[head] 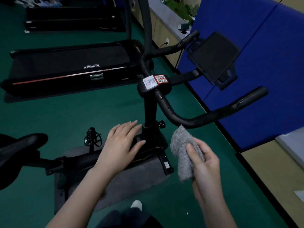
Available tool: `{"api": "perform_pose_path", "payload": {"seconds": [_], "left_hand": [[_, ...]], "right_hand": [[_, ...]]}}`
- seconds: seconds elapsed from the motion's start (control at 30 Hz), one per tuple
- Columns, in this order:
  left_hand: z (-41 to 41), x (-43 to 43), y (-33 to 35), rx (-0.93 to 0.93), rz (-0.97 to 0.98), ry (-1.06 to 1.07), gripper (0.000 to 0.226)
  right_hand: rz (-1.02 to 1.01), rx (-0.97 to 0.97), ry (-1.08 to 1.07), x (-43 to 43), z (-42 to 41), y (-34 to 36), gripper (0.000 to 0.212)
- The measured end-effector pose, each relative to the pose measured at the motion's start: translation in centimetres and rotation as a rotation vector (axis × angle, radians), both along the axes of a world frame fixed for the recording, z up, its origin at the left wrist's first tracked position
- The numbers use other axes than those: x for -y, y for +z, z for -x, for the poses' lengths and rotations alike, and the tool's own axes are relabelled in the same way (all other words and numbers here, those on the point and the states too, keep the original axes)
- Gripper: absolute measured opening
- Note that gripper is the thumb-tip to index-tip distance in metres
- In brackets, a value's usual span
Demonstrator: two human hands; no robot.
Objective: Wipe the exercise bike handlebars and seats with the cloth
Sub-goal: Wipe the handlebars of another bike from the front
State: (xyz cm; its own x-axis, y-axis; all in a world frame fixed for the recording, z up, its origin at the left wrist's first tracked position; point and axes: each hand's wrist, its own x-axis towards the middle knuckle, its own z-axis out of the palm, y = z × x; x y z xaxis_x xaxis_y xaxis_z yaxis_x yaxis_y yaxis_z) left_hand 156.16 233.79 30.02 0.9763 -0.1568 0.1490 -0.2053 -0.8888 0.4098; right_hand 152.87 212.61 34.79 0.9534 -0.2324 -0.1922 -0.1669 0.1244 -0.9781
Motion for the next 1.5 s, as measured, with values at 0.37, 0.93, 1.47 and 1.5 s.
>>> {"api": "perform_pose_path", "payload": {"seconds": [0.37,0.93,1.47,1.5], "left_hand": [[-7.6,-0.1,2.1,0.099,0.012,-0.081,0.058],[-20.7,-2.7,1.7,0.183,0.206,-0.438,0.046],[-22.8,-3.0,0.8,0.172,0.349,-0.562,0.046],[-22.8,-3.0,0.7,0.172,0.353,-0.562,0.046]], "right_hand": [[0.138,0.187,-0.079,-0.6,-4.8,2.8,0.021],[1.360,0.179,-0.026,-10.1,-15.1,0.2,0.036],[1.348,0.022,-0.305,-11.0,-15.2,0.0,0.030],[1.255,-0.039,-0.308,-11.0,-16.5,0.4,0.027]]}}
